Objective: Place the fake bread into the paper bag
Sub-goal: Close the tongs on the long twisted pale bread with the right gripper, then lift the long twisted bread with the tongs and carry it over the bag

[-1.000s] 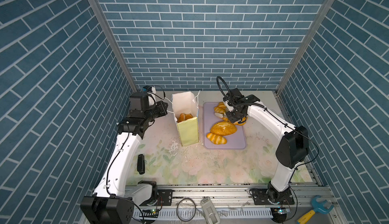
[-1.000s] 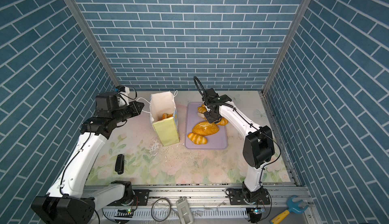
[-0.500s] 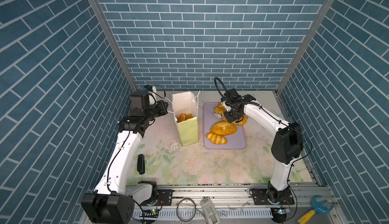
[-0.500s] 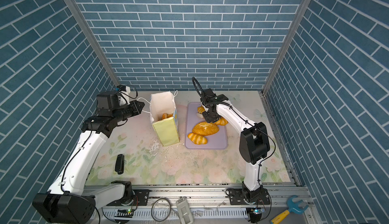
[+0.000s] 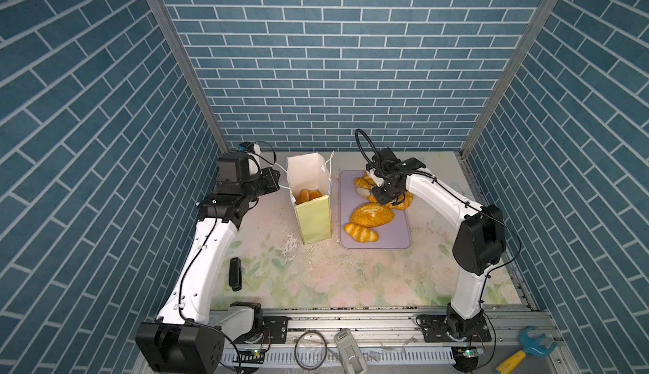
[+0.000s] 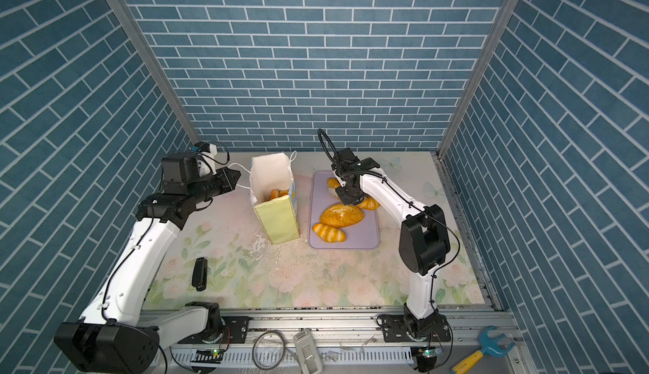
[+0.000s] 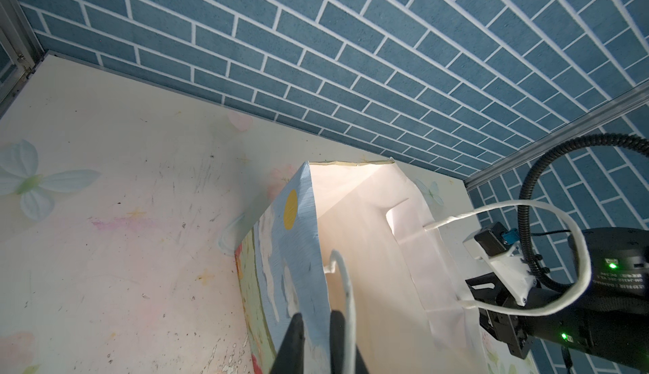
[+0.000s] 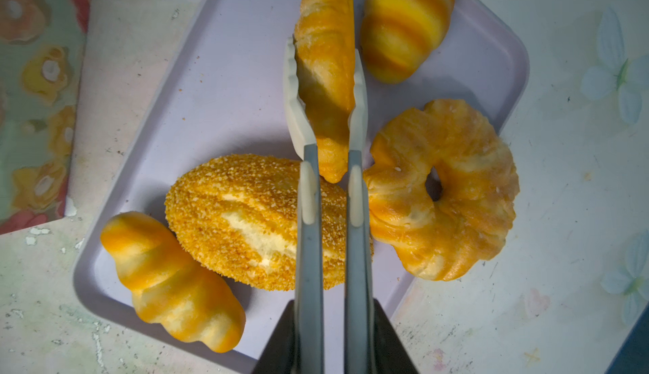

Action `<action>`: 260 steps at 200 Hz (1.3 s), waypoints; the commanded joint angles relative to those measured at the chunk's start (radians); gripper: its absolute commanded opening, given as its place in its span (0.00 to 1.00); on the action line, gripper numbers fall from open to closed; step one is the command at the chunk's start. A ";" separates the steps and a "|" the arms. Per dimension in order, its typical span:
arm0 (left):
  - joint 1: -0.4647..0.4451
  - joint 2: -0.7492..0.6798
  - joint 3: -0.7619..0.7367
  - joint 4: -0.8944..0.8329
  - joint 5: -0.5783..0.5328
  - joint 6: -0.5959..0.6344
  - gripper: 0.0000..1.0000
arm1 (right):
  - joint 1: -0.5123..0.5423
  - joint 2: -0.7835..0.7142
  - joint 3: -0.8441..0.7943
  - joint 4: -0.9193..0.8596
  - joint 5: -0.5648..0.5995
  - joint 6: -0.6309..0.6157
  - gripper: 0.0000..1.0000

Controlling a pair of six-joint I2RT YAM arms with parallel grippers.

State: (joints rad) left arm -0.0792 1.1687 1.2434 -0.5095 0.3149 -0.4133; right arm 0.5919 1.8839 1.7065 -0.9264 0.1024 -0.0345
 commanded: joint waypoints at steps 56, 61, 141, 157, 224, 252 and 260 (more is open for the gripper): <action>-0.004 0.003 0.019 0.013 0.003 0.009 0.17 | 0.022 -0.199 0.069 0.023 -0.079 0.020 0.26; -0.004 0.003 0.019 0.012 0.003 0.008 0.16 | 0.022 -0.210 0.080 0.021 -0.082 0.023 0.26; -0.004 -0.009 0.009 0.018 0.007 0.008 0.16 | 0.045 -0.368 0.221 0.075 -0.171 0.094 0.26; -0.004 -0.009 0.008 0.021 0.009 0.007 0.16 | 0.085 -0.366 0.283 0.068 -0.176 0.071 0.26; -0.004 -0.005 0.001 0.039 0.019 0.001 0.17 | 0.284 -0.219 0.531 0.010 -0.159 0.000 0.27; -0.004 -0.015 -0.009 0.039 0.018 0.002 0.16 | 0.339 -0.188 0.515 0.000 -0.148 -0.050 0.27; -0.003 -0.017 -0.010 0.038 0.017 0.002 0.16 | 0.349 -0.180 0.510 -0.006 -0.128 -0.054 0.27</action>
State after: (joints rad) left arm -0.0792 1.1687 1.2430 -0.4942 0.3195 -0.4141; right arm 0.9123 1.6806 2.2227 -0.9215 -0.0525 -0.0265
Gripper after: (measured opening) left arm 0.166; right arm 0.273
